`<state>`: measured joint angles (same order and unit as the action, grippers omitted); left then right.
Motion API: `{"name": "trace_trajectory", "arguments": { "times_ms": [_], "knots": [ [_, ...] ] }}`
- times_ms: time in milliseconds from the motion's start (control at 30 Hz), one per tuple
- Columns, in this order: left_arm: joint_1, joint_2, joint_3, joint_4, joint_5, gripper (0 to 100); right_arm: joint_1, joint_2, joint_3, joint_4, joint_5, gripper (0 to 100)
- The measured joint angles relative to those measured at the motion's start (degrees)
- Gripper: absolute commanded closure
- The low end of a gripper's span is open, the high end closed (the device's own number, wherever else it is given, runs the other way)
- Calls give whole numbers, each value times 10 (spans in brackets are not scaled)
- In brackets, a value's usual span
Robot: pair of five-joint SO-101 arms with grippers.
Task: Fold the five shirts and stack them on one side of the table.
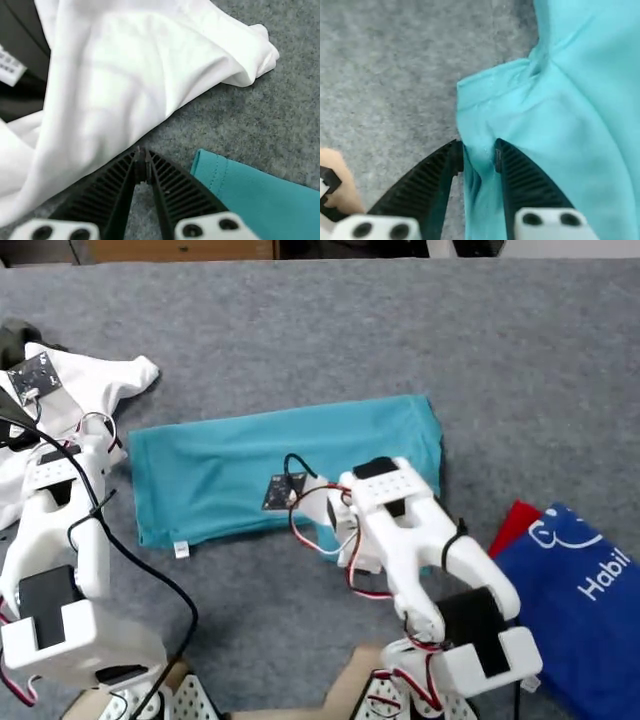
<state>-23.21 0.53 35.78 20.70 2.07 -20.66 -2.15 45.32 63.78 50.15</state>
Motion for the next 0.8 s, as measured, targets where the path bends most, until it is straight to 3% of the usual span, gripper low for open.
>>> {"name": "trace_trajectory", "arguments": {
  "times_ms": [800],
  "knots": [
    [0, 0, 0, 0, 0, 980, 7, 43, -26, 12, 17, 853]
  ]
}}
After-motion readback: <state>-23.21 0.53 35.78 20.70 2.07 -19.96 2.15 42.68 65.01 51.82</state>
